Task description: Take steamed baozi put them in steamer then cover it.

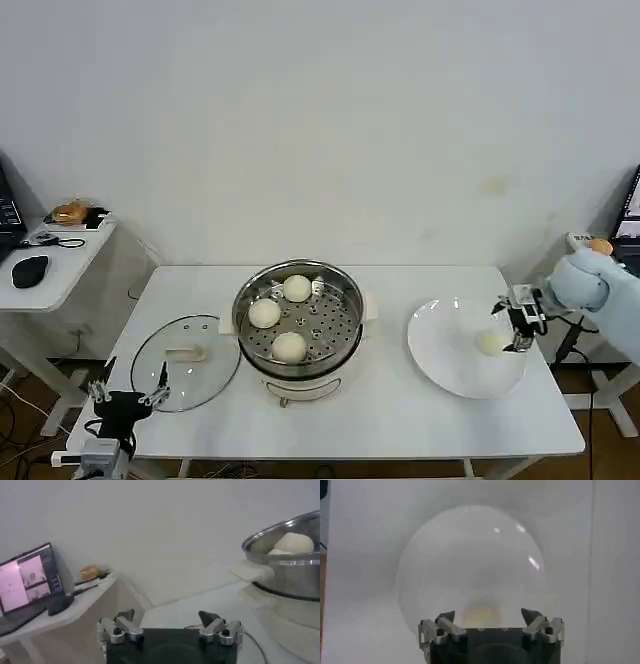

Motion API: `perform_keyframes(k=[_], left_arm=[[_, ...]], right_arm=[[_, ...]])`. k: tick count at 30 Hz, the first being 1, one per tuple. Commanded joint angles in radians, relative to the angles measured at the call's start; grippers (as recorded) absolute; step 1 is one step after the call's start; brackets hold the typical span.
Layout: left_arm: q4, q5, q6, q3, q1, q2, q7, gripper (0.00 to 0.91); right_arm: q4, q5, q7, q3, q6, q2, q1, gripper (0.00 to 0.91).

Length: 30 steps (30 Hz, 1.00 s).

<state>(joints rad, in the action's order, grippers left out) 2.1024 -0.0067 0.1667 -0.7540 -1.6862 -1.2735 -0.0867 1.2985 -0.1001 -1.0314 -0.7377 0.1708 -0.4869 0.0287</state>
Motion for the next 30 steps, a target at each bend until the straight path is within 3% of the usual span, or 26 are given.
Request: perform_keyframes(k=[1, 22, 30], left_arm=[[-0.003, -0.001, 0.000, -0.004, -0.001, 0.002, 0.001, 0.907], [-0.009, -0.009, 0.008, -0.024, 0.002, 0.015, 0.003, 0.907], [-0.003, -0.022, 0.014, -0.036, -0.001, 0.027, 0.005, 0.907]], right_arm=[[-0.151, -0.061, 0.006, 0.098, -0.004, -0.079, 0.104, 0.907], [-0.314, -0.133, 0.011, 0.103, -0.019, -0.233, 0.107, 0.907], [-0.341, -0.180, 0.003, 0.123, -0.016, -0.252, 0.107, 0.786]])
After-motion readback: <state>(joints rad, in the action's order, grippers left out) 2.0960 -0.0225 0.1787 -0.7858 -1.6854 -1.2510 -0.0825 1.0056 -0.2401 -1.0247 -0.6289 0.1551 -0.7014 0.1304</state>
